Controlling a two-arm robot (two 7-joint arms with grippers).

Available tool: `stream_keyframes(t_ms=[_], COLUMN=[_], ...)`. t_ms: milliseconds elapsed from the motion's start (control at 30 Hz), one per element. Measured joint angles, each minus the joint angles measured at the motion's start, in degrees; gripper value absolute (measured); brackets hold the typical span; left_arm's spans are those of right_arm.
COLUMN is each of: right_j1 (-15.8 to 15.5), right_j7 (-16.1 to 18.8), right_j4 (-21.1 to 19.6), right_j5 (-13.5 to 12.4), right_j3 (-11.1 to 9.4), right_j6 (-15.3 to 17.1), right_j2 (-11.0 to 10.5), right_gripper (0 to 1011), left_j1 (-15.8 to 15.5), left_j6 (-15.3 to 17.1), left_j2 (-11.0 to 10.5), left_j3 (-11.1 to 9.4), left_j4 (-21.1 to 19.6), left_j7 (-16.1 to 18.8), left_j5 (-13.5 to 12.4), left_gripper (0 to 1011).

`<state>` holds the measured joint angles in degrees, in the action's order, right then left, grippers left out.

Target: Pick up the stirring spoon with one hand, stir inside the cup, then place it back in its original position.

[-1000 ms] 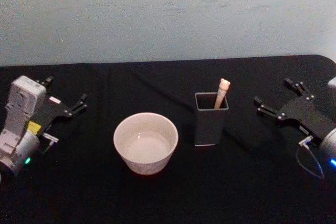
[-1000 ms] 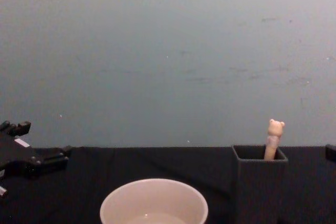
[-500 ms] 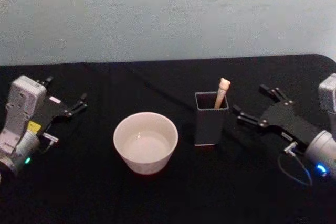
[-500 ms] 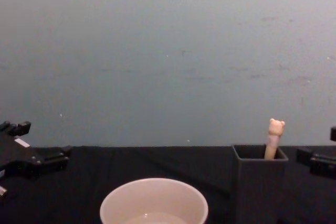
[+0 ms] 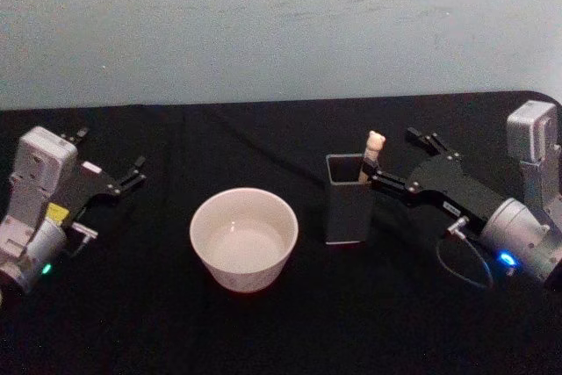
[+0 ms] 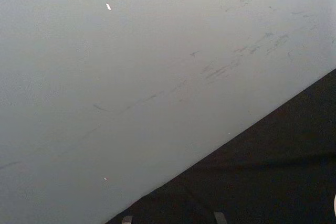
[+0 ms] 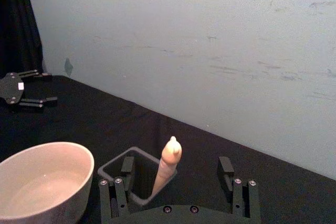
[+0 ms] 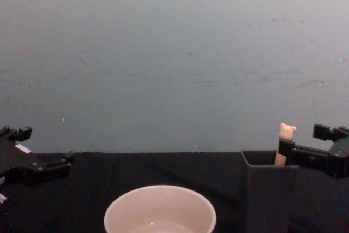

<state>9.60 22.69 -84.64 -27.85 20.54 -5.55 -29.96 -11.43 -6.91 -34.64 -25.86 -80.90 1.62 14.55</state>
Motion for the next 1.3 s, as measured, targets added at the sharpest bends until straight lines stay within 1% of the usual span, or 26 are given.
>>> stream_keyframes(t_ms=[200, 600, 933, 1100, 1300], right_j1=[2.5, 5.7, 6.3, 6.2, 6.2], right_j7=[1.8, 4.3, 5.6, 5.7, 5.7], right_j4=[3.0, 7.3, 8.2, 8.1, 8.1], right_j5=[0.0, -0.8, -1.6, -1.9, -1.9], right_j3=[0.1, -0.9, -1.1, -1.1, -1.1], right_j6=[0.8, 2.6, 4.1, 4.7, 4.7], right_j2=[2.3, 5.3, 6.0, 6.0, 5.9], right_gripper=[1002, 1002, 1002, 1002, 1002], left_j1=[0.0, 0.0, 0.0, 0.0, 0.0], left_j6=[0.0, 0.0, 0.0, 0.0, 0.0], left_j2=[0.0, 0.0, 0.0, 0.0, 0.0], left_j3=[0.0, 0.0, 0.0, 0.0, 0.0], left_j4=[0.0, 0.0, 0.0, 0.0, 0.0], left_j7=[0.0, 0.0, 0.0, 0.0, 0.0], left_j5=[0.0, 0.0, 0.0, 0.0, 0.0], left_gripper=[1001, 1001, 1001, 1001, 1002])
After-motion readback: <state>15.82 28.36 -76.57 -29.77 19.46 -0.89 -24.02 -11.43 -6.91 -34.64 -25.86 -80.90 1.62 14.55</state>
